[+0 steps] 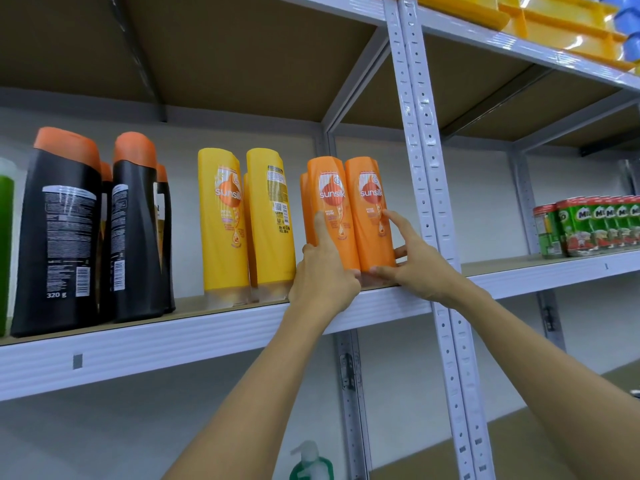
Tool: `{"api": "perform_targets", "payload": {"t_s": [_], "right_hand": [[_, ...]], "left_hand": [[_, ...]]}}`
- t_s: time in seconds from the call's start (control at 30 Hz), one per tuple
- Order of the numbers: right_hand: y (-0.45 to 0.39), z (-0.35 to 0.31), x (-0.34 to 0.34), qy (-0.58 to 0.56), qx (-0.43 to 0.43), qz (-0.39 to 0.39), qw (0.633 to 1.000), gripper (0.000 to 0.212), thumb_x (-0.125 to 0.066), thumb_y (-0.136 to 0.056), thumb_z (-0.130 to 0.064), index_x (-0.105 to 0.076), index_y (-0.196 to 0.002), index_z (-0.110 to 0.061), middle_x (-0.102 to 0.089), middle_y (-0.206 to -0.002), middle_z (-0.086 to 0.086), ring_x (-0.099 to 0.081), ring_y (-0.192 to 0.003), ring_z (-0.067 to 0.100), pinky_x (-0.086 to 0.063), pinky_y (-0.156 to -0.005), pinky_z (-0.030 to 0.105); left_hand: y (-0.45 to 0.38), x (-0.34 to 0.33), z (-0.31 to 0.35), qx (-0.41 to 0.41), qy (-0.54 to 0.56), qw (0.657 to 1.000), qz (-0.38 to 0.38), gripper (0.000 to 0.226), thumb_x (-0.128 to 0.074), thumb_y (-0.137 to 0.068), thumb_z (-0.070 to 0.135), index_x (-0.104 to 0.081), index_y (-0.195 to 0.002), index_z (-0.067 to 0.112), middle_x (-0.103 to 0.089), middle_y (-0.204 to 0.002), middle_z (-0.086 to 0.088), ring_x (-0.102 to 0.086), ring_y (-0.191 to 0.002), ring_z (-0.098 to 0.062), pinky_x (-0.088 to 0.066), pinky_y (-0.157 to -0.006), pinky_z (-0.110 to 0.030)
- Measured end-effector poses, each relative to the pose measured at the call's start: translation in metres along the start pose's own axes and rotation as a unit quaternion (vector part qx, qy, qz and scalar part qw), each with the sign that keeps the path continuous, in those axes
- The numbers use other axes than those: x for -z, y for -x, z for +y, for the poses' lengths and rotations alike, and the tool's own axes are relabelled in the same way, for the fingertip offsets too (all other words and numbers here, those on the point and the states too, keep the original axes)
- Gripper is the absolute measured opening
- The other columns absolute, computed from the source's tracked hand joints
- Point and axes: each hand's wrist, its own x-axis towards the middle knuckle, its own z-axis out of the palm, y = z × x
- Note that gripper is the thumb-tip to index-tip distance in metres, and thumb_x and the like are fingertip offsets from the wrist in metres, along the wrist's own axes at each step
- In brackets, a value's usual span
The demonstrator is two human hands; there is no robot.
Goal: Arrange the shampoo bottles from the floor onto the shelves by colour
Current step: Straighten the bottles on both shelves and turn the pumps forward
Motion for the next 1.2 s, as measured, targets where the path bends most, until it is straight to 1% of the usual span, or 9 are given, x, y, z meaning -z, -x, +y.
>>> {"api": "perform_targets", "payload": {"t_s": [0.03,0.13,0.27,0.5,0.6,0.67,0.77,0.9,1.2], "right_hand": [[0.0005,0.0002,0.0003,0.001,0.002,0.001,1.0,0.094,-0.075,-0.089,-0.03,-0.01,-0.155,-0.042,-0.035,-0.157,-0.001,-0.053,-0.118,0.019,-0.052,-0.094,0.042],[0.0006,0.0003,0.0008,0.005,0.002,0.001,1.0,0.093,-0.075,-0.09,-0.029,-0.01,-0.156,-0.041,-0.035,-0.157,0.0,-0.054,-0.127,0.026,-0.052,-0.097,0.044],[-0.0004,-0.0013,-0.0003,0.02,0.002,-0.006,1.0,0.094,-0.073,-0.091,-0.029,-0.007,-0.156,-0.04,-0.033,-0.159,-0.001,-0.052,-0.131,0.029,-0.051,-0.1,0.046],[0.0007,0.0001,0.0006,0.032,0.02,-0.006,0.999,0.093,-0.073,-0.091,-0.031,-0.007,-0.155,-0.046,-0.033,-0.158,-0.001,-0.054,-0.129,0.029,-0.052,-0.099,0.046],[0.0001,0.0011,-0.0007,0.034,0.021,-0.008,0.999,0.094,-0.072,-0.092,-0.03,-0.006,-0.156,-0.046,-0.033,-0.158,-0.001,-0.054,-0.129,0.028,-0.051,-0.1,0.046],[0.0,0.0011,-0.0006,0.033,0.02,-0.006,0.999,0.094,-0.073,-0.091,-0.03,-0.006,-0.156,-0.046,-0.035,-0.157,0.001,-0.055,-0.128,0.028,-0.051,-0.1,0.047],[0.0001,0.0011,-0.001,0.034,0.02,-0.004,0.999,0.093,-0.073,-0.091,-0.032,-0.007,-0.155,-0.047,-0.036,-0.156,0.002,-0.055,-0.128,0.029,-0.052,-0.099,0.046],[-0.0001,0.0021,-0.0009,0.034,0.021,-0.003,0.999,0.093,-0.073,-0.091,-0.032,-0.007,-0.155,-0.048,-0.037,-0.156,0.001,-0.056,-0.127,0.028,-0.052,-0.099,0.046],[0.001,0.0015,-0.0015,0.043,0.022,-0.002,0.999,0.093,-0.072,-0.092,-0.031,-0.005,-0.155,-0.046,-0.037,-0.157,0.002,-0.054,-0.129,0.029,-0.051,-0.101,0.045]], "left_hand": [[-0.0002,-0.0005,-0.0004,-0.001,-0.003,1.0,0.005,0.106,-0.074,-0.087,0.032,0.008,-0.154,0.032,-0.047,-0.14,-0.013,-0.054,-0.123,-0.034,-0.048,-0.098,-0.049],[0.0001,-0.002,-0.0011,-0.007,-0.013,1.0,0.013,0.106,-0.074,-0.087,0.033,0.008,-0.155,0.032,-0.051,-0.138,-0.012,-0.056,-0.12,-0.034,-0.049,-0.096,-0.047],[-0.0008,-0.0021,-0.0018,-0.013,-0.02,1.0,0.009,0.106,-0.073,-0.087,0.034,0.008,-0.155,0.034,-0.049,-0.139,-0.013,-0.055,-0.122,-0.034,-0.048,-0.097,-0.048],[-0.0014,-0.002,-0.0013,-0.012,-0.022,1.0,-0.003,0.105,-0.072,-0.088,0.032,0.009,-0.155,0.036,-0.038,-0.143,-0.014,-0.052,-0.124,-0.036,-0.048,-0.097,-0.051],[-0.0008,-0.0016,0.0005,-0.006,-0.018,1.0,-0.006,0.102,-0.069,-0.089,0.032,0.009,-0.154,0.036,-0.032,-0.144,-0.013,-0.054,-0.121,-0.037,-0.049,-0.093,-0.051],[0.0006,-0.0018,0.0016,-0.008,-0.021,1.0,0.004,0.098,-0.066,-0.09,0.035,0.008,-0.155,0.036,-0.032,-0.143,-0.013,-0.056,-0.118,-0.036,-0.05,-0.091,-0.049],[0.001,-0.0025,0.0014,-0.013,-0.026,0.999,0.019,0.096,-0.066,-0.092,0.038,0.006,-0.155,0.036,-0.036,-0.142,-0.014,-0.055,-0.12,-0.036,-0.049,-0.095,-0.047],[-0.0015,-0.0039,0.0016,-0.01,-0.037,0.999,0.01,0.097,-0.066,-0.093,0.038,0.007,-0.155,0.038,-0.037,-0.144,-0.015,-0.052,-0.125,-0.036,-0.048,-0.1,-0.048],[-0.0011,-0.0029,0.002,-0.014,-0.034,0.999,0.01,0.096,-0.066,-0.093,0.036,0.006,-0.156,0.036,-0.036,-0.144,-0.016,-0.052,-0.124,-0.037,-0.048,-0.099,-0.048]]}}
